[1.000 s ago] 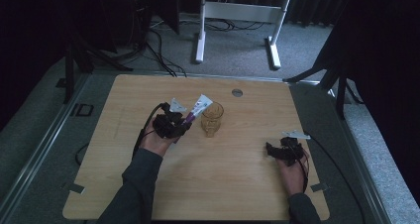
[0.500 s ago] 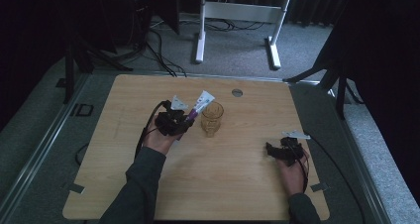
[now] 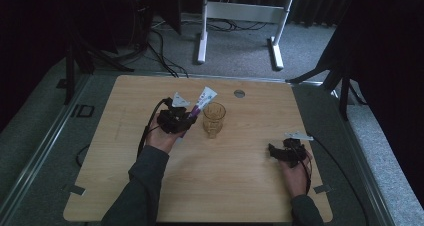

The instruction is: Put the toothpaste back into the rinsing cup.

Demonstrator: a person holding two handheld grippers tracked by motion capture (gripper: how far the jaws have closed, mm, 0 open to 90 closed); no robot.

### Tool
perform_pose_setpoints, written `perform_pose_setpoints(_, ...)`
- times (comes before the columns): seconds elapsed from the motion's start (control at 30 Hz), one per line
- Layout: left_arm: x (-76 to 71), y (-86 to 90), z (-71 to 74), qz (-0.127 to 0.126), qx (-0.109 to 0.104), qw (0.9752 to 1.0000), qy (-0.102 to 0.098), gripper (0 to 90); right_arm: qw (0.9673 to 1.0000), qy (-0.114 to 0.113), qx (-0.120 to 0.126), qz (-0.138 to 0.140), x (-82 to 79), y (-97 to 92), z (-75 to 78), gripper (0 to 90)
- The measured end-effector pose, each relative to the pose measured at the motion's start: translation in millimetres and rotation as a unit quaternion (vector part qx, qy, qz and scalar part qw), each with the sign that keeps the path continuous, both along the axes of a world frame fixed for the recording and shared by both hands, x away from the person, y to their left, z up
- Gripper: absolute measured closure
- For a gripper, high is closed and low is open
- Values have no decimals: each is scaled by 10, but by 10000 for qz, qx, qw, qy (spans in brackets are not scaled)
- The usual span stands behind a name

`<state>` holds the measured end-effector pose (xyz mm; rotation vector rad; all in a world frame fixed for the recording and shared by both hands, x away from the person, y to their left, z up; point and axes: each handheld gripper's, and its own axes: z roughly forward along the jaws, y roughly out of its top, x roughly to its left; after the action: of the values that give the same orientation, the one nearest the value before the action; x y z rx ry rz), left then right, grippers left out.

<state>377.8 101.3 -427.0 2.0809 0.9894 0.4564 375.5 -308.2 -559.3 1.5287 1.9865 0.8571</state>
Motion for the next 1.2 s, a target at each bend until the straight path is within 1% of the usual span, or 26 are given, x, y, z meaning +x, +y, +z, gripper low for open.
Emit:
perform_pose_setpoints(0.2,24,-12,15,27,-41,10000,-36,741,10000,1,3,-2,0,0,0,195)
perform_pose_setpoints(0.53,63,-27,35,95,-216,9997,-109,740,10000,-1,0,1,0,0,0,195)
perform_pose_setpoints(0.8,93,-31,21,147,-321,9992,-180,740,10000,0,1,-2,0,0,0,195)
perform_pose_setpoints(1.07,127,-40,-1,153,-327,9991,-233,740,10000,2,2,-2,0,0,0,195)
perform_pose_setpoints(1.13,128,-55,0,181,-380,9987,-285,741,10000,0,1,-1,0,0,0,195)
perform_pose_setpoints(1.2,133,-58,8,183,-365,9987,-308,741,10000,2,2,-1,0,0,0,195)
